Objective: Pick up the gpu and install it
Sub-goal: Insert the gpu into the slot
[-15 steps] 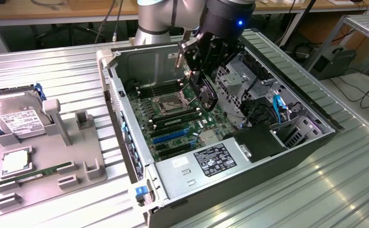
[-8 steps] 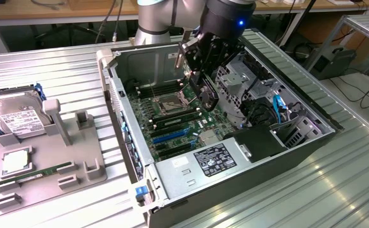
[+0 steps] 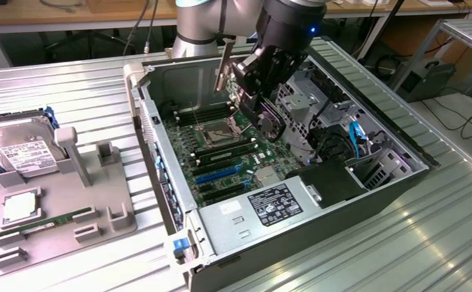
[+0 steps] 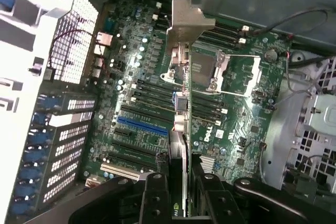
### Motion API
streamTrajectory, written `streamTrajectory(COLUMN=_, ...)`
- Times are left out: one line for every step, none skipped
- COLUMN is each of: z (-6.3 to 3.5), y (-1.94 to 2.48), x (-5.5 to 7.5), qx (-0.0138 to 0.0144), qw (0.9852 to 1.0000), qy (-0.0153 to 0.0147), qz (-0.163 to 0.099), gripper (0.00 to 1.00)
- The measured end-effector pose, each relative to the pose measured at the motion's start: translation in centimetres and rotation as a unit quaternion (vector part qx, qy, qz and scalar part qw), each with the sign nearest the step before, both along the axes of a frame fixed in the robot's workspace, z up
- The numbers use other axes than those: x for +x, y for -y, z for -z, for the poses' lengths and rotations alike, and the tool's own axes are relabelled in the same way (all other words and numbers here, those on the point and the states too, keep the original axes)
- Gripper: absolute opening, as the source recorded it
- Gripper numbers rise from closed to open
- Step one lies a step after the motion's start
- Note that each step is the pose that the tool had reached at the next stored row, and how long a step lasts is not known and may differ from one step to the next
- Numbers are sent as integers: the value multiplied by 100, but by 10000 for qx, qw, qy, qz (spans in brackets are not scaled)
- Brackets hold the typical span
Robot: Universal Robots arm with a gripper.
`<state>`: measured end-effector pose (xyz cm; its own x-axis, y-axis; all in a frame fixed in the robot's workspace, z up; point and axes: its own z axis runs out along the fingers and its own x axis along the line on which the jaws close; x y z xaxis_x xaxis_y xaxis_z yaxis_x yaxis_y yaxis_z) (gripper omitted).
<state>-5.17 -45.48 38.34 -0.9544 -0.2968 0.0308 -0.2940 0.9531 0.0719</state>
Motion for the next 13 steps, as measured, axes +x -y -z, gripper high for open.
streamTrajectory(z=7, y=0, x=0, qx=0, qw=9999, qy=6, qz=-154, gripper=26)
streamTrajectory(z=11, y=0, x=0, qx=0, qw=9997, qy=10, qz=-244, gripper=26)
streamTrajectory(z=16, y=0, x=0, qx=0, qw=9994, qy=14, qz=-333, gripper=26)
streamTrajectory(z=23, y=0, x=0, qx=0, qw=9990, qy=19, qz=-458, gripper=26)
streamTrajectory(z=27, y=0, x=0, qx=-1, qw=9985, qy=21, qz=-549, gripper=26)
streamTrajectory(z=36, y=0, x=0, qx=0, qw=9976, qy=26, qz=-689, gripper=26)
streamTrajectory(z=45, y=0, x=0, qx=0, qw=9966, qy=32, qz=-827, gripper=26)
streamTrajectory(z=51, y=0, x=0, qx=0, qw=9957, qy=36, qz=-925, gripper=26)
streamTrajectory(z=56, y=0, x=0, qx=0, qw=9949, qy=40, qz=-1004, gripper=26)
streamTrajectory(z=61, y=0, x=0, qx=0, qw=9939, qy=43, qz=-1098, gripper=26)
streamTrajectory(z=66, y=0, x=0, qx=0, qw=9931, qy=47, qz=-1174, gripper=26)
streamTrajectory(z=72, y=0, x=0, qx=0, qw=9919, qy=51, qz=-1268, gripper=26)
streamTrajectory(z=77, y=0, x=0, qx=0, qw=9908, qy=54, qz=-1355, gripper=26)
